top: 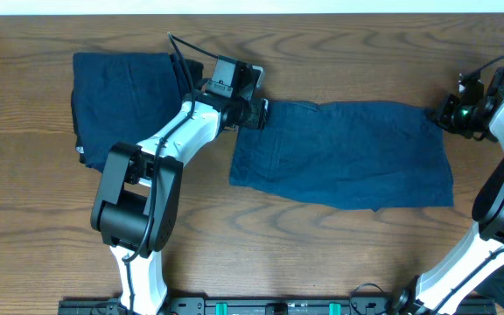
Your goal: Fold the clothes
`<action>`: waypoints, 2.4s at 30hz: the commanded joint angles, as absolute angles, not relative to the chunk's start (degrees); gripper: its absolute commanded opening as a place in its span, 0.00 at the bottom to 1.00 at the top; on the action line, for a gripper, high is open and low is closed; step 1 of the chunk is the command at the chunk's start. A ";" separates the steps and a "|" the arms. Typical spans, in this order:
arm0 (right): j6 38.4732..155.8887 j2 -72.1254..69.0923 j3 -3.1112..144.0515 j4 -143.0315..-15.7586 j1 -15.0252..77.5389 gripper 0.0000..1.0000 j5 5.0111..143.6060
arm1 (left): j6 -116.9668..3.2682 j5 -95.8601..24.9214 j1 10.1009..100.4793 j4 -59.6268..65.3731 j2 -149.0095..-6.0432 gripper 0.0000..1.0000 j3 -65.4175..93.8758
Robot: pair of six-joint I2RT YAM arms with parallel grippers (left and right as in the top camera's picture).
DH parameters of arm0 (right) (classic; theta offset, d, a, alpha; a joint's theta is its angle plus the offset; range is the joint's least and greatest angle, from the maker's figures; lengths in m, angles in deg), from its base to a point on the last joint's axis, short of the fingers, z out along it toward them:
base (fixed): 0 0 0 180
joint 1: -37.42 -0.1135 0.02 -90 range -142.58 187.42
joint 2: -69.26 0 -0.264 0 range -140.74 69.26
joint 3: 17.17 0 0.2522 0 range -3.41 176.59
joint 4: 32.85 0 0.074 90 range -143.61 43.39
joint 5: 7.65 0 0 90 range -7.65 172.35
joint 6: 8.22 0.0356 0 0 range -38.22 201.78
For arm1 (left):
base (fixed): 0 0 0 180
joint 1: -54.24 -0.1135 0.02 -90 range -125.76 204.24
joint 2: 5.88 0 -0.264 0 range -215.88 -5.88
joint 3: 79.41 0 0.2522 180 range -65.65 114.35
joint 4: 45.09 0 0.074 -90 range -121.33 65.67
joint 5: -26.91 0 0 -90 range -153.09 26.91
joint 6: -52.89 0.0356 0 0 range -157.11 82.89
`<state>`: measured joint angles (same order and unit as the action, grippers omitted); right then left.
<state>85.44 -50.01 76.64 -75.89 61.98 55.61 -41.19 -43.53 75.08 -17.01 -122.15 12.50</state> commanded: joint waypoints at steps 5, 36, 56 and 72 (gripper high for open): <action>84.70 -50.88 76.40 -75.80 61.34 0.01 55.59 | -40.77 -43.23 75.06 -16.92 -122.48 0.60 11.69; 84.68 -50.88 76.40 -75.78 61.34 0.01 55.61 | -42.33 -47.03 75.17 -17.51 -121.49 0.29 11.45; 84.74 -48.21 76.69 -77.02 61.45 0.01 43.76 | -44.93 -46.83 75.17 -12.83 -112.27 0.06 11.45; 83.63 -24.65 76.84 -103.89 61.50 0.01 48.86 | -44.93 -46.83 75.21 9.88 -97.71 0.06 11.45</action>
